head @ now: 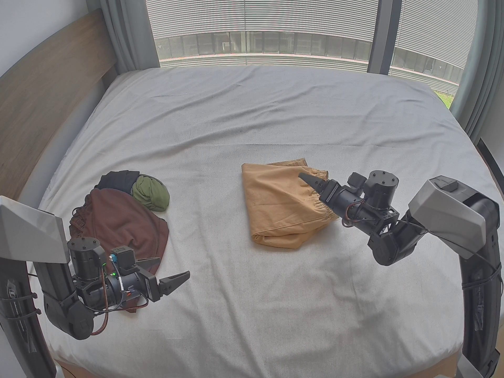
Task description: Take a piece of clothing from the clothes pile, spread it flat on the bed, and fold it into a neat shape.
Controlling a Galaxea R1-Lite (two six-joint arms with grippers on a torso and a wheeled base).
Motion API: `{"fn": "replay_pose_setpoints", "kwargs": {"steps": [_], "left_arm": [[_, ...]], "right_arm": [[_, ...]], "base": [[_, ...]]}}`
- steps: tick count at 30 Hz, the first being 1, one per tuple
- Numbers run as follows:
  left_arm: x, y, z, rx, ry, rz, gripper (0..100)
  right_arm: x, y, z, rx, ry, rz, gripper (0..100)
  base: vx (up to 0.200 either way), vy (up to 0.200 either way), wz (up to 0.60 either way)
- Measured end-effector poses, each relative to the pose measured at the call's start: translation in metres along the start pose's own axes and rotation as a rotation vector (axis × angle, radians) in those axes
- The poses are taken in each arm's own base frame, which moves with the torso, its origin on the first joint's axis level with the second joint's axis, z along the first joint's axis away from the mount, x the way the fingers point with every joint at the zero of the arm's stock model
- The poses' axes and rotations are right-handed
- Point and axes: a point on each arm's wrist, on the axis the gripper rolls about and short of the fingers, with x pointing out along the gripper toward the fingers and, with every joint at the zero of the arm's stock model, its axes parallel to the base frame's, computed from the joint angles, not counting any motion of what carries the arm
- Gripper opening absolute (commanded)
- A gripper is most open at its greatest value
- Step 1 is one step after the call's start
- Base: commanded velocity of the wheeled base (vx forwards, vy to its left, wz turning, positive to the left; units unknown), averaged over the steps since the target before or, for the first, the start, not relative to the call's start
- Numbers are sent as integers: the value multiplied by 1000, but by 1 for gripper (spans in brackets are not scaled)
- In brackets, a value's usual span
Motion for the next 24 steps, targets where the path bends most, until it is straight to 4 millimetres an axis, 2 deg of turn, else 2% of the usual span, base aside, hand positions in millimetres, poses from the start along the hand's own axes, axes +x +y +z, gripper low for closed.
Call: {"fn": "replay_pose_setpoints", "kwargs": {"steps": [6, 12, 19, 24], "left_arm": [[0, 0, -1, -2, 4, -3, 100], [1, 0, 0, -7, -2, -3, 100], [2, 1, 2, -49, -11, -6, 100], [1, 1, 5, -46, -20, -7, 100]], "right_arm": [[11, -22, -24, -14, 40, -25, 100], [14, -45, -45, -10, 75, -63, 100], [14, -56, -51, -6, 75, -74, 100], [11, -55, -49, -3, 61, -95, 100]], "base": [[0, 0, 0], [0, 0, 0], [0, 0, 0], [0, 0, 0]]}}
